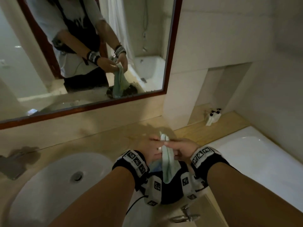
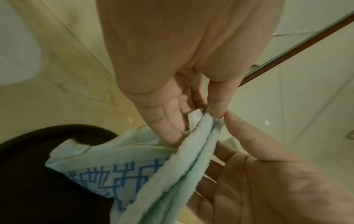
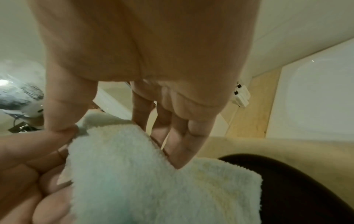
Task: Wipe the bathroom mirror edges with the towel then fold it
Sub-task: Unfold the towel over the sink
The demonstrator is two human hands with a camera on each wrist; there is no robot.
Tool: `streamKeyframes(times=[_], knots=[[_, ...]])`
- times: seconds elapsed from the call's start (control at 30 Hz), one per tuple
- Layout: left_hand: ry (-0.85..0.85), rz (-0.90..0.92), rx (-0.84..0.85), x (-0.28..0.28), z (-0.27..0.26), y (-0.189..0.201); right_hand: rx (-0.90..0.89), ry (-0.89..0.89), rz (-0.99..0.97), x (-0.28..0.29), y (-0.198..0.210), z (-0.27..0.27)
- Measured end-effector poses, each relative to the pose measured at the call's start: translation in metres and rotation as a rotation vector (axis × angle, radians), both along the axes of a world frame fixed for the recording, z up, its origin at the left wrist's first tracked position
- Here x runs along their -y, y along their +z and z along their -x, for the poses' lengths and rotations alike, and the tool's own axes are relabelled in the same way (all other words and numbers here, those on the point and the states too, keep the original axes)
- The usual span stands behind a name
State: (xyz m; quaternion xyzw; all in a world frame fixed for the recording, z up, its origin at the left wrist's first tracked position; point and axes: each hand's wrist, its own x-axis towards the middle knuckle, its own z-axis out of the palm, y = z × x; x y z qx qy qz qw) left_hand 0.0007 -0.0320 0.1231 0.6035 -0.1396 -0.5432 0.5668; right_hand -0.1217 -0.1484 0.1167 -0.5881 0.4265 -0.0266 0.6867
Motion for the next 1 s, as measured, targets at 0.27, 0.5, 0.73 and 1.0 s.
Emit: streamKeyframes(times=[0.27,0.5,0.73,1.0], knots=[[0.022,0.083,0.094,-0.016,-0.029,0.085,0.114,-0.095,0.162,-0.015,0.084,-0.023],[0.117,0.096,0.292,-0.044,-0.059,0.138,0.18,-0.192,0.204,-0.028,0.133,-0.057],[0.257,0.123,0.461,-0.063,-0.085,0.173,0.072,-0.143,0.305,-0.025,0.154,-0.075],[0.3,0.15,0.427,-0.07,-0.101,0.197,-0.45,0.505,0.992,-0.038,0.168,-0.088]])
